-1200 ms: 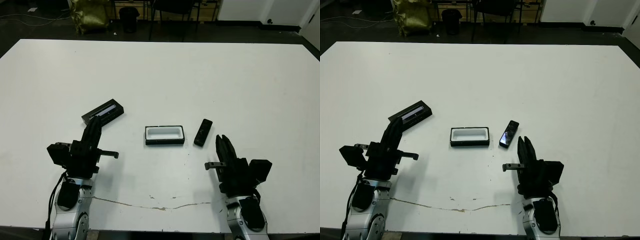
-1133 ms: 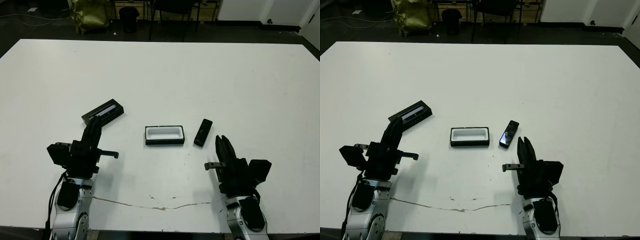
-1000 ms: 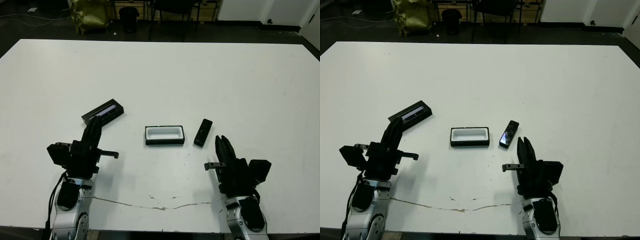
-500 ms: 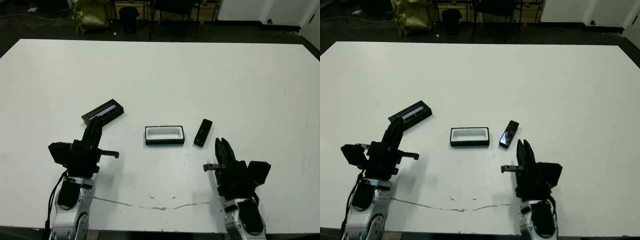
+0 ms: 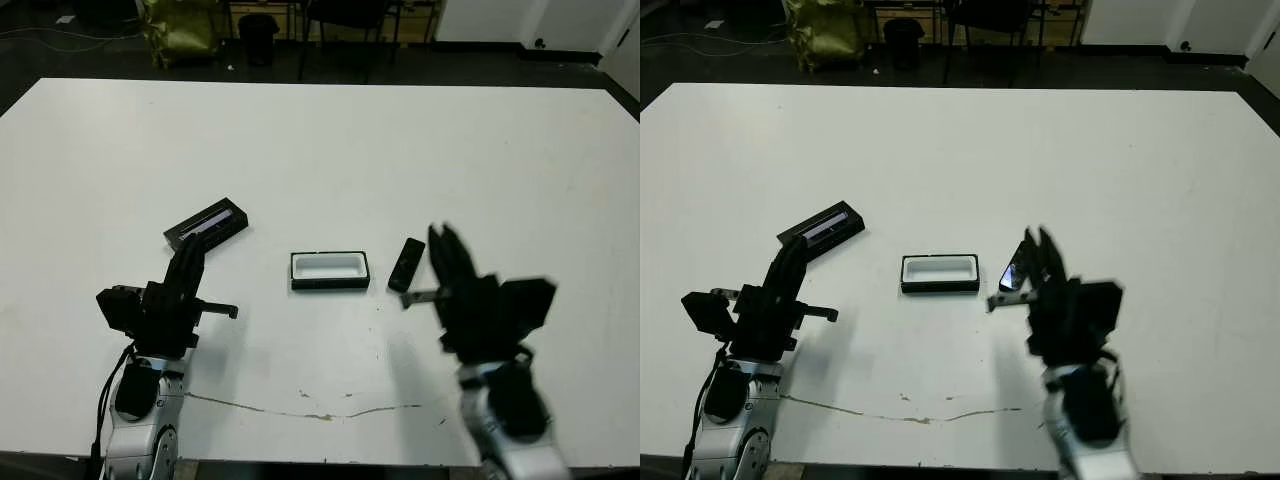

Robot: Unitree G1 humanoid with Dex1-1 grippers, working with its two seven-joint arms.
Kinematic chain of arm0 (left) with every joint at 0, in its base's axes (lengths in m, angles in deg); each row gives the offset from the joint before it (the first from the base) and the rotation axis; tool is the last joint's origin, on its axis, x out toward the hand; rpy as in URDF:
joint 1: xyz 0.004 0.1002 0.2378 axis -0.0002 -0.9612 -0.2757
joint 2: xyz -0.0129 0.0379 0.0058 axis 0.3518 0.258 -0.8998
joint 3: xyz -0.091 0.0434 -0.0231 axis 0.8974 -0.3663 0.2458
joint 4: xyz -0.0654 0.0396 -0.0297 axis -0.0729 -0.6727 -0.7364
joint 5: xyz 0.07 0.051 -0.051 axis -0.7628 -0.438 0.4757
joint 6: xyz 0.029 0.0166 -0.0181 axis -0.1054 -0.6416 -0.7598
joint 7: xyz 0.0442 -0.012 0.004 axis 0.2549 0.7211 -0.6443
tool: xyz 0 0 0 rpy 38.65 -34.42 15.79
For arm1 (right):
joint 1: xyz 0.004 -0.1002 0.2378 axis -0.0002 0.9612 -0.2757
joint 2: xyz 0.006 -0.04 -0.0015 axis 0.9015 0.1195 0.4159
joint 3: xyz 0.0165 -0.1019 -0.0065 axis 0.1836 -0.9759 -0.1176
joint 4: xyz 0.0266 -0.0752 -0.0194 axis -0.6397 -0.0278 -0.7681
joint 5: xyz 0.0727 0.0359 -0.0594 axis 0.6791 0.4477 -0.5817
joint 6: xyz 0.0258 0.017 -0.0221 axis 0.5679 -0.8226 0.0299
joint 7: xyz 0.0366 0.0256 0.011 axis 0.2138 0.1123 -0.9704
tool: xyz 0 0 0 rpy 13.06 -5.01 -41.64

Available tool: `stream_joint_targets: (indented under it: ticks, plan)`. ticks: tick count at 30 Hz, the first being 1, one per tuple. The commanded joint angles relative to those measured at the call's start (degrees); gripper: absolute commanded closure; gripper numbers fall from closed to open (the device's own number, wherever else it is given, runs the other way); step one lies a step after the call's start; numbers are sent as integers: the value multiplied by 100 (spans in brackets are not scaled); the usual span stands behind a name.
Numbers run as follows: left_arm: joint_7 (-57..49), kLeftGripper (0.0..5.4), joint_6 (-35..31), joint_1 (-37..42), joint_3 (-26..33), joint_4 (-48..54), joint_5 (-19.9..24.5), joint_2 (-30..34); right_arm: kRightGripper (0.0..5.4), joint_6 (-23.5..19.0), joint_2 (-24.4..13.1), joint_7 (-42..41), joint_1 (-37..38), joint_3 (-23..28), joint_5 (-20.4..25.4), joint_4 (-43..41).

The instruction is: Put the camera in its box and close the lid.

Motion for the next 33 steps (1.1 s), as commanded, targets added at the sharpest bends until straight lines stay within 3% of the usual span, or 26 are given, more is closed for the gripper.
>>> stream_joint_targets:
  ticks: [1, 3, 6, 8, 12, 16, 22, 25, 28, 31, 33]
  plan:
    - [-92, 538, 6, -52, -17, -58, -186, 19, 540, -395, -578, -285, -719, 552, 89, 52]
    - [-80, 538, -25, -44, -19, -68, -150, 4, 540, -641, -962, -550, -1233, 835, 236, 188]
    - [-47, 538, 13, -50, -31, -96, -124, -27, 540, -424, -1717, -1195, -1999, 1048, 316, 878]
    - [-75, 538, 75, -50, -41, -106, -209, -27, 540, -540, -2059, -1463, -2396, 1036, 290, 1250]
    - [-80, 538, 29, -49, -33, -74, -201, -39, 540, -151, -2762, -2302, -3291, 712, 142, 2523]
    - [-194, 538, -75, -84, -53, 46, -290, -54, 540, 432, -3291, -3117, -4320, -2, -438, 3979]
    - [-156, 538, -4, -80, -50, 11, -221, -53, 540, 1062, -3219, -3837, -5432, -964, -1192, 5829]
    - [-161, 538, 30, -70, -34, -21, -237, -46, 540, 1112, -3103, -4022, -5721, -1303, -1516, 6367]
    - [-63, 538, 216, -15, -2, -189, -206, -39, 540, 1189, -2975, -4268, -5873, -1451, -1593, 6760]
    - [-116, 538, 68, -55, -10, -110, -210, -56, 540, 1650, -2930, -4614, -6046, -1670, -1706, 7235]
    - [-119, 538, 59, -66, -18, -94, -222, -61, 540, 1730, -2853, -4889, -6190, -1790, -1758, 7536]
